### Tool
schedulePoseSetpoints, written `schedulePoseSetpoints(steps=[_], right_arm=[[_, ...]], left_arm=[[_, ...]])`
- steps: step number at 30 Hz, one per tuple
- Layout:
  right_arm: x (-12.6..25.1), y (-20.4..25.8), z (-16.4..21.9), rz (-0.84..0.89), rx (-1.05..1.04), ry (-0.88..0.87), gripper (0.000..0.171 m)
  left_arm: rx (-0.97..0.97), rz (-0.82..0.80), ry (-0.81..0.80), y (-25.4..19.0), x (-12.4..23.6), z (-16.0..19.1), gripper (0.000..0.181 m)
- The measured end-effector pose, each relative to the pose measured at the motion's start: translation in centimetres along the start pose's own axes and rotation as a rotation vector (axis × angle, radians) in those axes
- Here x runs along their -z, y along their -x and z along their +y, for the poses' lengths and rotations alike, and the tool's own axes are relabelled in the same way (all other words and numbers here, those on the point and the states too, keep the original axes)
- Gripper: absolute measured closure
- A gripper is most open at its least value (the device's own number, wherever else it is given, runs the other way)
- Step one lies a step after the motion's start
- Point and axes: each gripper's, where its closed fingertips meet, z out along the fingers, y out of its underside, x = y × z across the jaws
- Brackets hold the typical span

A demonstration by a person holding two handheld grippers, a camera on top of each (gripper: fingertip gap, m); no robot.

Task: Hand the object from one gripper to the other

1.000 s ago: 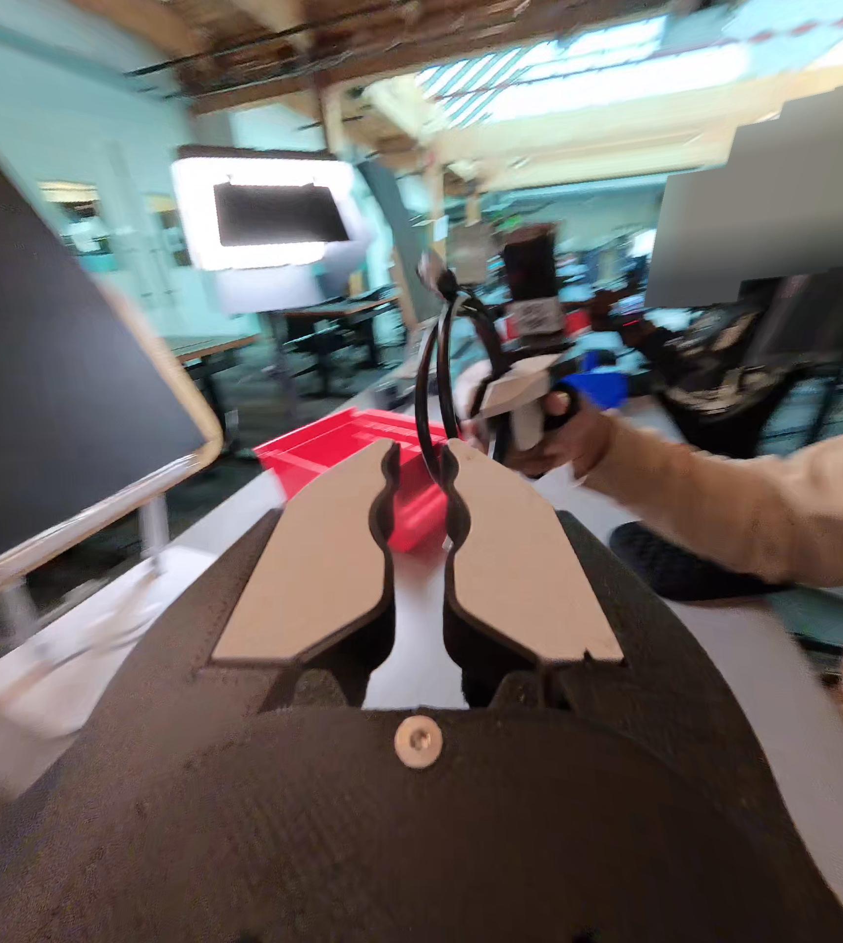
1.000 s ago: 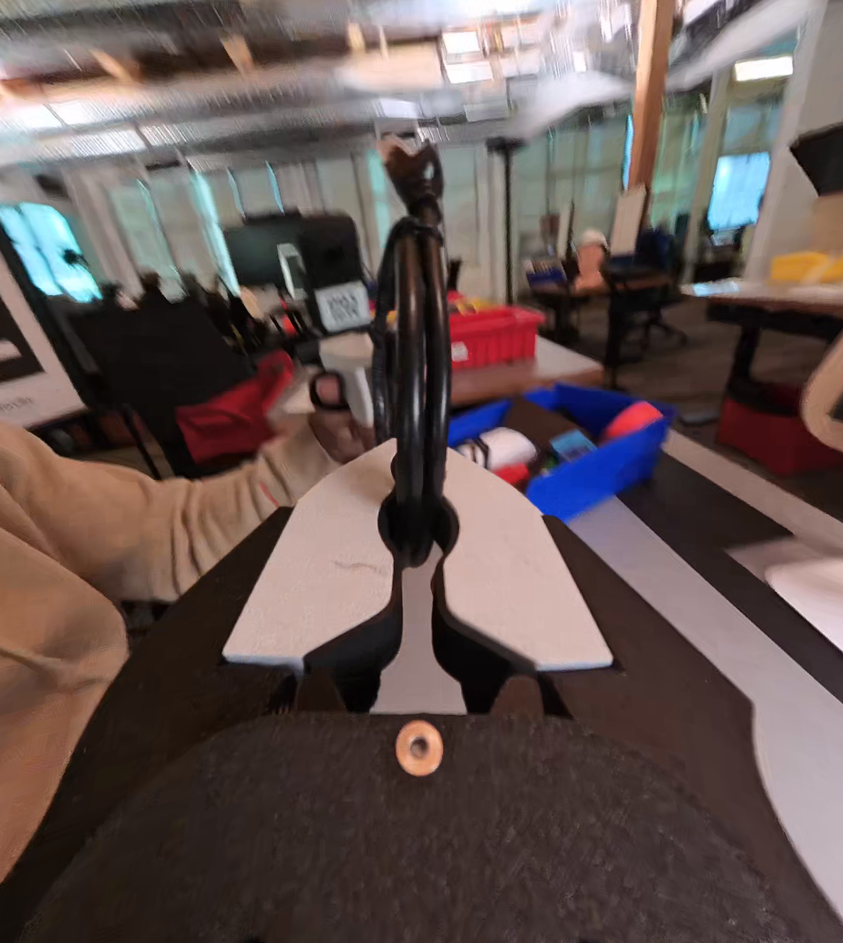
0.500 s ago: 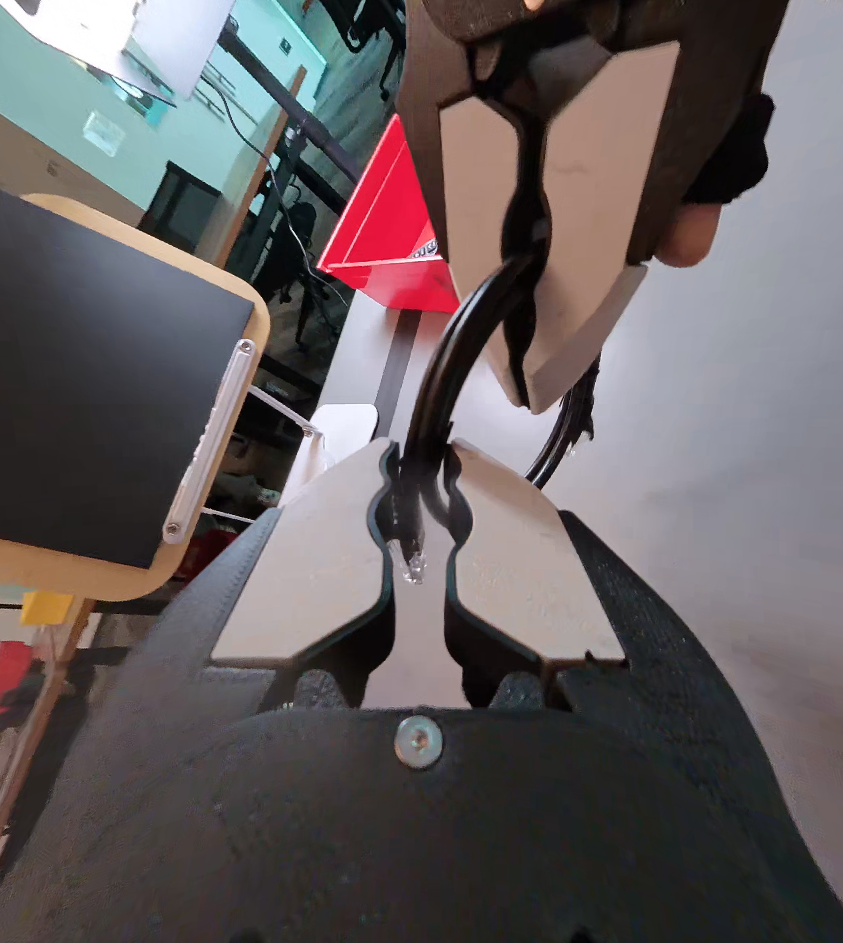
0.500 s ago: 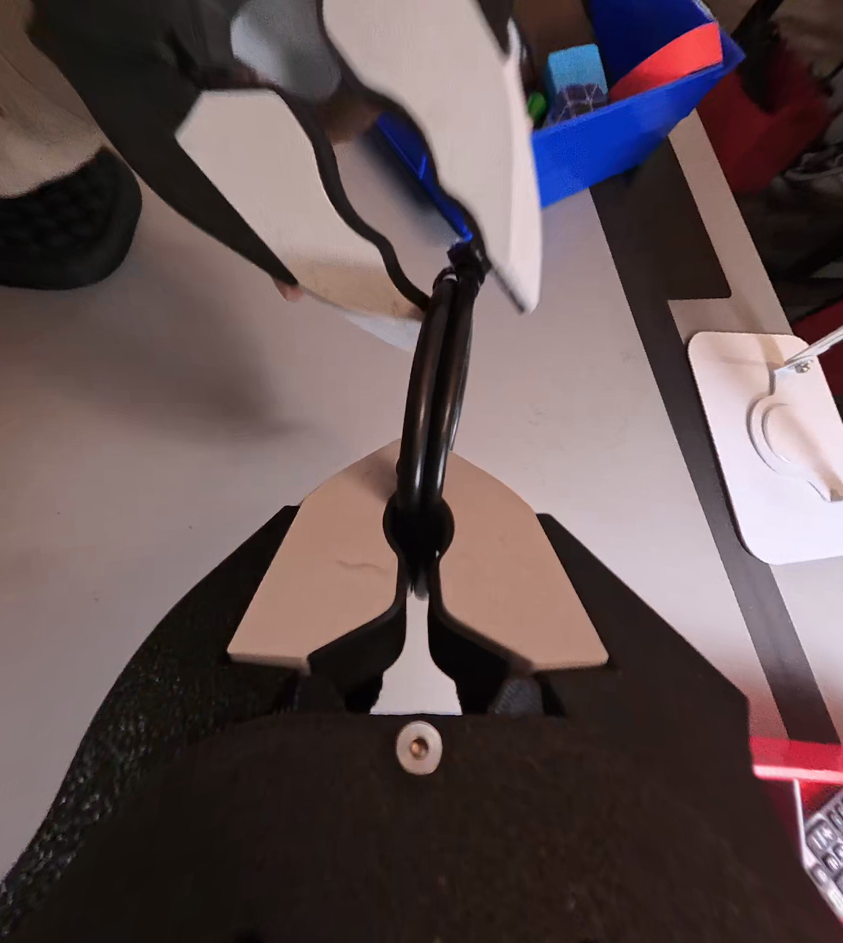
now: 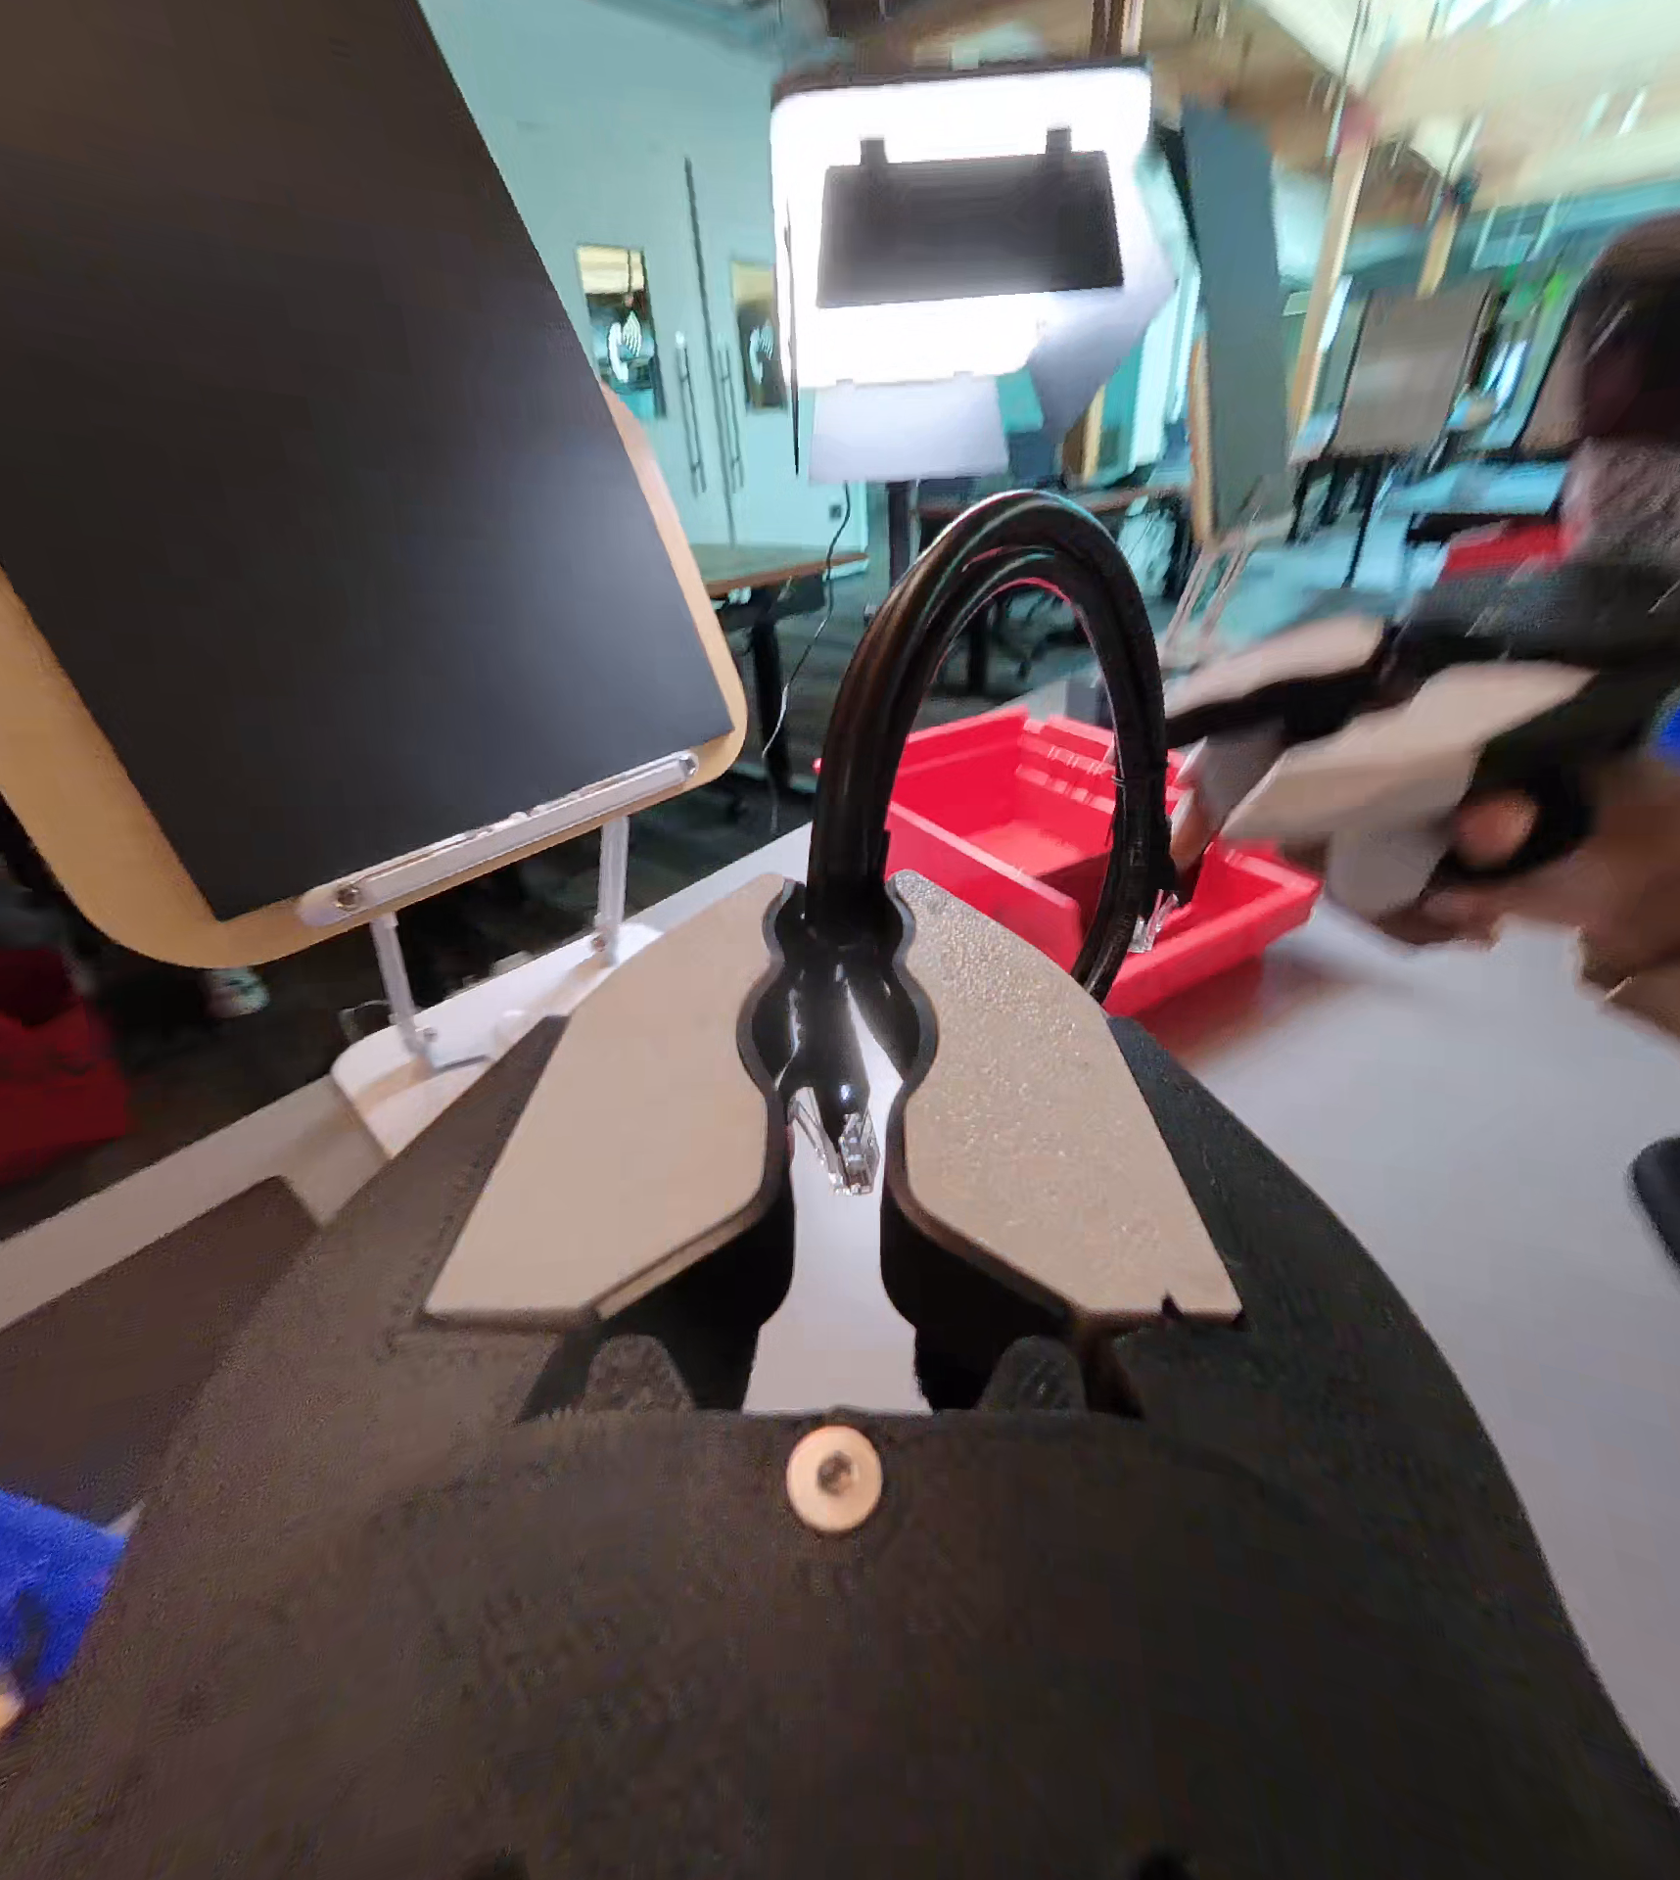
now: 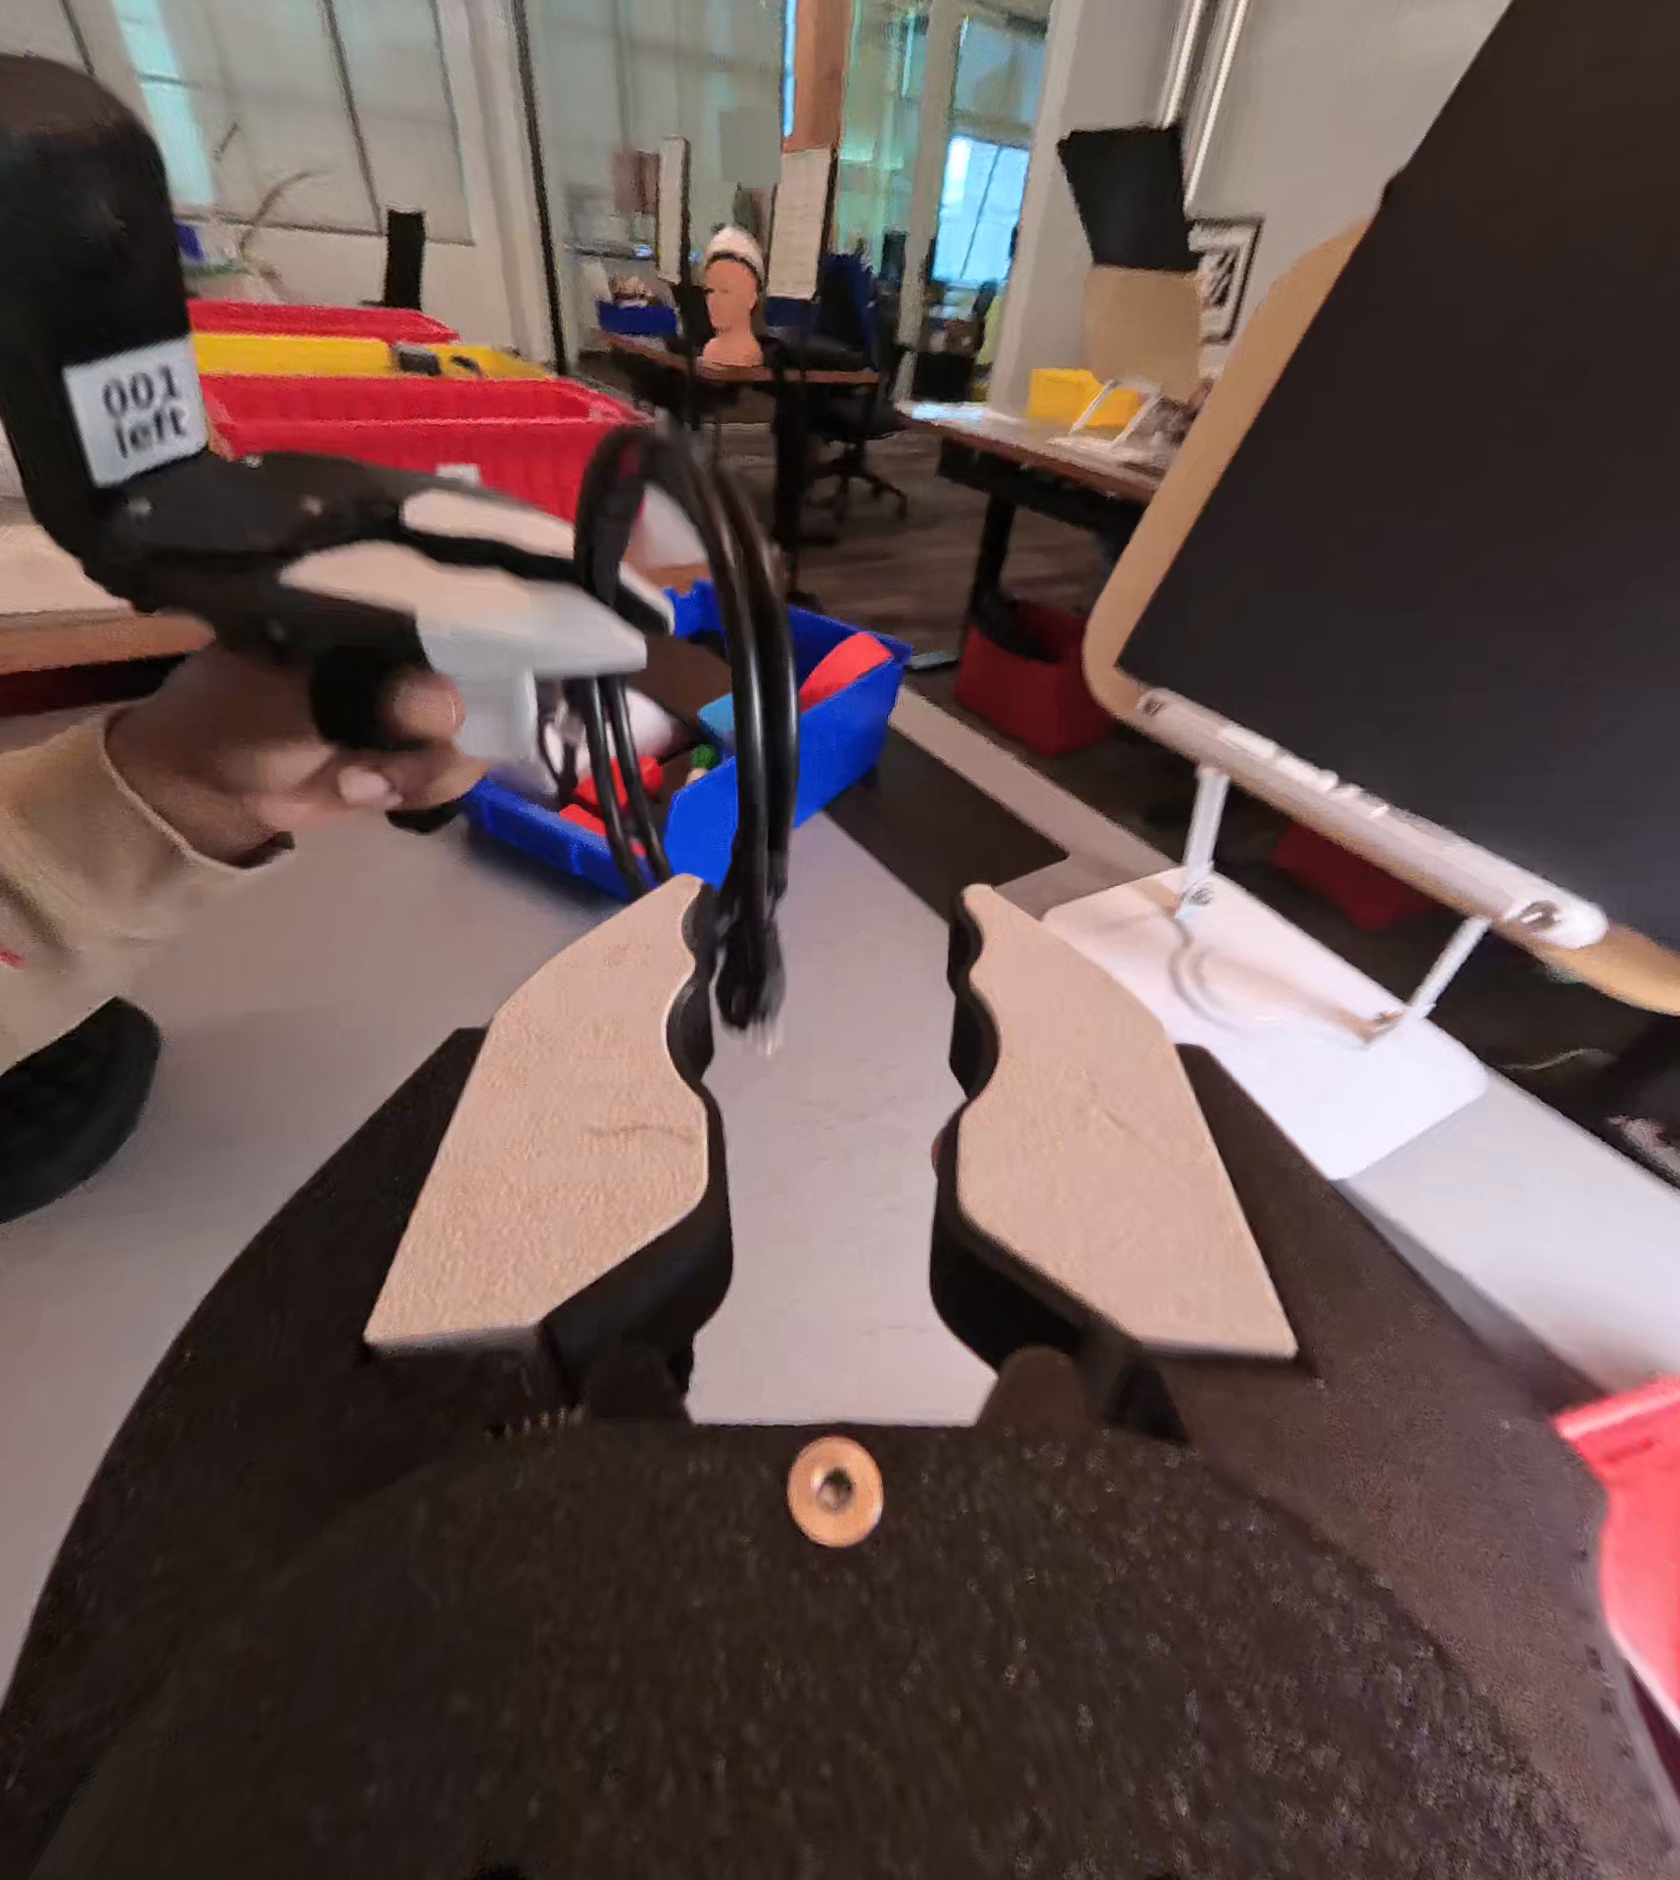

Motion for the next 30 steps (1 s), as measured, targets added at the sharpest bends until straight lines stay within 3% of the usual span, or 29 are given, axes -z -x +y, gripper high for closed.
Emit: schedulePoseSetpoints(steps=[4,8,10,12,13,19,25,30], right_arm=[[-3.7,2.3,3.9,-0.185,-0.208,0.022,0.119],[-4.9,5.5,1.3,-0.369,-0.466,-0.276,0.124],[-4.3,5.8,0.0,-0.37,-0.479,-0.362,0.132],[-3.5,5.8,-0.7,-0.352,-0.443,-0.401,0.163],[-3.2,5.6,-0.9,-0.331,-0.416,-0.407,0.166],[-1.4,5.5,-2.1,-0.429,-0.383,-0.308,0.169],[0.6,4.8,-1.4,-0.428,-0.248,-0.111,0.171],[0.1,5.4,2.9,-0.367,-0.035,0.186,0.17]], left_arm=[[0.169,0.027,-0.114,0.2,0.5,-1.4,0.167],[0.276,0.052,-0.181,-1.1,0.0,-1.8,0.167],[0.314,0.076,-0.192,-2.2,-0.6,-1.6,0.167],[0.341,0.095,-0.201,-3.1,-1.0,-1.7,0.167],[0.355,0.107,-0.208,-3.3,-1.0,-1.8,0.167],[0.383,0.303,-0.102,-4.6,-0.6,-1.5,0.156],[0.18,0.267,0.08,-3.6,0.2,0.2,0.142],[-0.074,0.16,0.175,-3.2,-0.1,1.8,0.14]])
